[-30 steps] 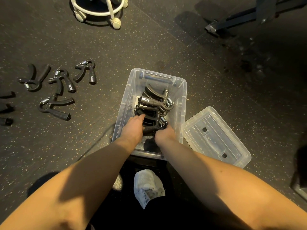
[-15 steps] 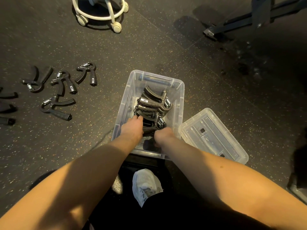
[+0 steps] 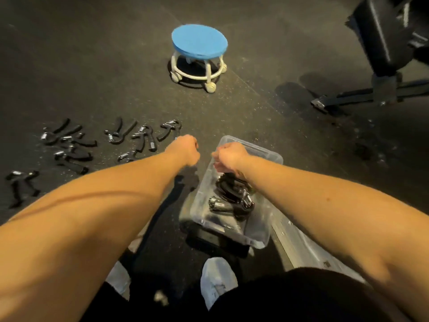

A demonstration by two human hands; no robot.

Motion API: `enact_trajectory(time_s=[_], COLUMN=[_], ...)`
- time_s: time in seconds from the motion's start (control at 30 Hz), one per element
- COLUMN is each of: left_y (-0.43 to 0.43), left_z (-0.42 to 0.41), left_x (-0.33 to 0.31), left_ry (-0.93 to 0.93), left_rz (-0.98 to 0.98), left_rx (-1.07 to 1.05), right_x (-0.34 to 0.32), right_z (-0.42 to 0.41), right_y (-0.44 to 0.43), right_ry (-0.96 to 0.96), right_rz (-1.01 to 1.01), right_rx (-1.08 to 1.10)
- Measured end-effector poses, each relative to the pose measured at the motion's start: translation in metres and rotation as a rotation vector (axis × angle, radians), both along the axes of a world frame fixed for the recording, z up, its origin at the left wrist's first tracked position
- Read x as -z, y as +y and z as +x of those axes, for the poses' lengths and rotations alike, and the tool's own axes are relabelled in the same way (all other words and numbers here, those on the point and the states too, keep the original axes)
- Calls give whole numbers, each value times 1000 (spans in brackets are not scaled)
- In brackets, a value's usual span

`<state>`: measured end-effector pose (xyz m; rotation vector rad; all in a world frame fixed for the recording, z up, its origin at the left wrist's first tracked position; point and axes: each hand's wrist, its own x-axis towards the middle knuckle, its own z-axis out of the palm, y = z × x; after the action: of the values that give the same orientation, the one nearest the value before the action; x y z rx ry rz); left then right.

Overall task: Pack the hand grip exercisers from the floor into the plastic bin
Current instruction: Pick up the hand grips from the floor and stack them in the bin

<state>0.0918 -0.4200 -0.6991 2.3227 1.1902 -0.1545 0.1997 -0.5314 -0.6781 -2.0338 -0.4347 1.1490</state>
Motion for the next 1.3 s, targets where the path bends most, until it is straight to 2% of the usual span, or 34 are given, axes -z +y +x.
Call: enact_trajectory(time_s=[0.2,0.37,0.47,0.53,0.73,0.8,0.93,1.07,1.13,1.23,1.3], left_y=[63,107,123,135,156,157,156,143,136,122,109], left_z=[-82,-135,-147,-151,-150,-146,-141,-142,-140,-126,-115], left_x=[49,117,153,177,215,218,220,200,180,132,100], left_ry=[99,148,116,95,-60,-117,-211,-357,-447,-601,-629], left_rz=[-69,-156,-191,-196,-252,-283,-330,-418,-481,-719,-775], left_rx=[-257,-487,-608,-656,-775,-832,-942,-1059,-1078,-1113,-1060], right_x=[19,100,163,194,244,252,251,220,195,149,118], right_z=[-43,-71,-87,-99,-121,-119,-112,-103,-95,-80,-69], right_y=[86,169,205,222,250,253,249,232,220,195,176], right_ry=[6,-201,-244,-359,-633,-676,-691,-691,-722,-737,-701], right_rz=[-50,-139,-154,-185,-159,-176,-163,-154,-117,-73,-61], right_rx=[-259,-511,-581,-665,-816,-799,-808,-776,-761,-700,-626])
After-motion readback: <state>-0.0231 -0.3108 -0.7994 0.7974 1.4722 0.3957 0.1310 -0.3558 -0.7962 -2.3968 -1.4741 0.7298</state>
